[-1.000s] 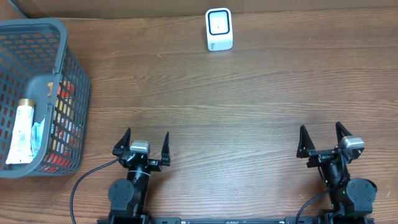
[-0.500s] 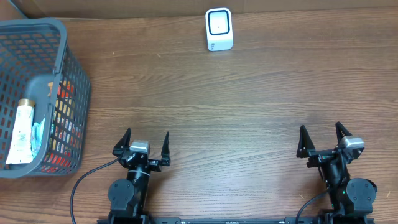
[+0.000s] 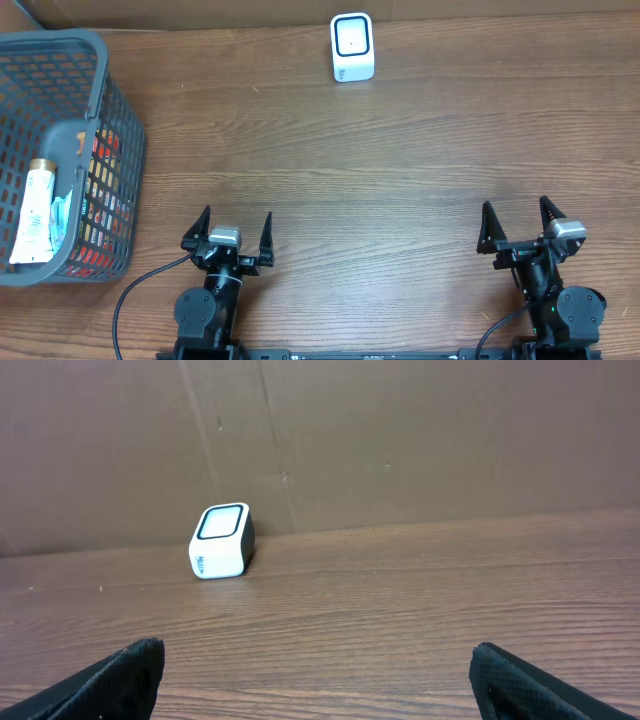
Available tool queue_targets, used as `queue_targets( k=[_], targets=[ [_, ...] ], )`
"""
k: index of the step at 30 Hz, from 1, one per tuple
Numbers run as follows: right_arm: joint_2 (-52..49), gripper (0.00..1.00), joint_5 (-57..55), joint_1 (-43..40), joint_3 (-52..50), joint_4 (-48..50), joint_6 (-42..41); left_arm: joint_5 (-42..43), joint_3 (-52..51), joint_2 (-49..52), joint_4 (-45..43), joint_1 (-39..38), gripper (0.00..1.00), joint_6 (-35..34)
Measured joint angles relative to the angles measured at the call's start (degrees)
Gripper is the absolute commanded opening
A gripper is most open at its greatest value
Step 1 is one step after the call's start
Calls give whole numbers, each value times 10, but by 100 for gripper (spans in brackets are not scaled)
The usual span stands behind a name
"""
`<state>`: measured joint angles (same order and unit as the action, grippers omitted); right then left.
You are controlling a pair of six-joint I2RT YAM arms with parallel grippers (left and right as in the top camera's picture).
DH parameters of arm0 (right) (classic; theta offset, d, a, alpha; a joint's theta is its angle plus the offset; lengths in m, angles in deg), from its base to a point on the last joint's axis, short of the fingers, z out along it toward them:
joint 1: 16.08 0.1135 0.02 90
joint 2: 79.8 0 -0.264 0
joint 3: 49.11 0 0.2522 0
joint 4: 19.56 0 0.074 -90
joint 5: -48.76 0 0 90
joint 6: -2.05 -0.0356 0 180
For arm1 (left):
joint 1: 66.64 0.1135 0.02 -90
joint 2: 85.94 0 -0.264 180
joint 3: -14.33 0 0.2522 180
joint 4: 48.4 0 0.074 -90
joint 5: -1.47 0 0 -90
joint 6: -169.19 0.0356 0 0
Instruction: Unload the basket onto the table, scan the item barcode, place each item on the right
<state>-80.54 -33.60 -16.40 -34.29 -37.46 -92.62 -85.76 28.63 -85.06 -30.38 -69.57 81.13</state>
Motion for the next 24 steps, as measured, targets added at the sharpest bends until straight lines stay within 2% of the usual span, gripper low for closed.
queue_targets(
  k=[10,17,24],
  targets=[
    [0,100,0,0,0,0,0,0,0,0,0,0,100,0],
    [0,100,0,0,0,0,0,-24,0,0,1,0,100,47],
    [0,100,0,0,0,0,0,-31,0,0,1,0,100,60]
  ],
)
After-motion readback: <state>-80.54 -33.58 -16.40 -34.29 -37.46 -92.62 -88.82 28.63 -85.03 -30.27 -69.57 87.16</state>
